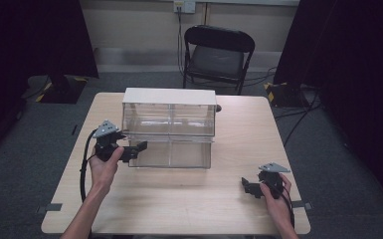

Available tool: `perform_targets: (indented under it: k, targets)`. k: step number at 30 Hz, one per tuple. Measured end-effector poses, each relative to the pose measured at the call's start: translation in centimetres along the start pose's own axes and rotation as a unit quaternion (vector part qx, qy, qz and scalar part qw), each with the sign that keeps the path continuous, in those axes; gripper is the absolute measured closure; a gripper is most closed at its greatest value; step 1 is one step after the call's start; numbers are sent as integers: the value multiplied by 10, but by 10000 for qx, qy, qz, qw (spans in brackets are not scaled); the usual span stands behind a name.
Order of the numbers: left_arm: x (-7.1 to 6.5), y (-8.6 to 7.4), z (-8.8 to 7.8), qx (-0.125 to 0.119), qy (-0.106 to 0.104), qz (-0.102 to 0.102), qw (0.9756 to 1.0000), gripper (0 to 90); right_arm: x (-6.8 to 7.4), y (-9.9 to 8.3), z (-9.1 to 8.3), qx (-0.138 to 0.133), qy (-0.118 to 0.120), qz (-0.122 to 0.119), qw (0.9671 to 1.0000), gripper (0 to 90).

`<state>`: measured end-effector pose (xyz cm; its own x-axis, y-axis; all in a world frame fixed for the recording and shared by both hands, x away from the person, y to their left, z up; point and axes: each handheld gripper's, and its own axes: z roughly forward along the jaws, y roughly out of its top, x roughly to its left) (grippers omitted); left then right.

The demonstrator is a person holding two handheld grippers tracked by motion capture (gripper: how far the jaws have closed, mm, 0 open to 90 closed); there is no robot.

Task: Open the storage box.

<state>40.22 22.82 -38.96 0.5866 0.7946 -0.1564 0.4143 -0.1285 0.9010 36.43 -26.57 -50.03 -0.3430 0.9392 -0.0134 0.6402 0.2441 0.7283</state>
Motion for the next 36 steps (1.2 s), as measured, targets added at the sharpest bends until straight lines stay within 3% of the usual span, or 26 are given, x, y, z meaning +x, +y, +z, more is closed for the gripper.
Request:
perform_targets:
  k: [13,36]
  targets:
    - [1,0,0,-28,-47,-69,10000,91,0,0,0,0,0,-1,10000,88]
    - [0,0,0,8,6,-18,10000,93,0,0,0,0,0,-1,10000,88]
